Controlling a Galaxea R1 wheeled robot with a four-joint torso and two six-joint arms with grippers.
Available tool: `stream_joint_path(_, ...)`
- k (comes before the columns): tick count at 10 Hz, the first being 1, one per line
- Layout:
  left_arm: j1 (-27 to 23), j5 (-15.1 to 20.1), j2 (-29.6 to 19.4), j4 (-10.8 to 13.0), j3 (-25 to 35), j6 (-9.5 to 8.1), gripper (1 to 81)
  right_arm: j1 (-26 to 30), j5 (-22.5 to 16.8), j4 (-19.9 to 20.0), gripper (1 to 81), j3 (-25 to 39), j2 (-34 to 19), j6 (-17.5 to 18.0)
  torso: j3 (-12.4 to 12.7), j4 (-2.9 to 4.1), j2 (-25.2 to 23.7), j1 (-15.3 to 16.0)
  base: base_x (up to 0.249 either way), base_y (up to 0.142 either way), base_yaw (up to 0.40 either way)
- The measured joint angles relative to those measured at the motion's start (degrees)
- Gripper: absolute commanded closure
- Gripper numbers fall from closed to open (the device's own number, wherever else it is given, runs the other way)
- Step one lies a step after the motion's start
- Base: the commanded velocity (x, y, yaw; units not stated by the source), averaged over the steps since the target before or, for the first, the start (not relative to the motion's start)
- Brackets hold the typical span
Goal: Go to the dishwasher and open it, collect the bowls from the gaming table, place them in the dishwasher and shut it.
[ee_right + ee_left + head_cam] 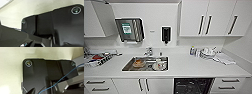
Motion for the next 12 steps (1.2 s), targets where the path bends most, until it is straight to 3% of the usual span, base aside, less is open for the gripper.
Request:
stream_joint_path(3, 0.5, 0.0, 0.0, 0.0, 0.0, 0.02, 1.0, -0.1, 0.0, 0.0, 1.0, 0.0, 0.0, 0.0, 4.5, 0.00, 5.2, -3.5, 0.000, 0.000, 0.000)
stream_joint_path(10, 0.5, 0.0, 1.7, 0.0, -3.6, 0.02, 1.0, -0.1, -0.2, 0.0, 1.0, -0.3, 0.4, 0.0, 5.7, 0.00, 17.9, -11.7, 0.000, 0.000, 0.000)
stream_joint_path(12, 0.3, -0.1, 2.9, 0.1, -5.1, 0.02, 1.0, 0.0, -0.2, 0.0, 1.0, -0.5, 0.4, 0.0, 8.5, 0.00, 21.0, -13.7, 0.000, 0.000, 0.000)
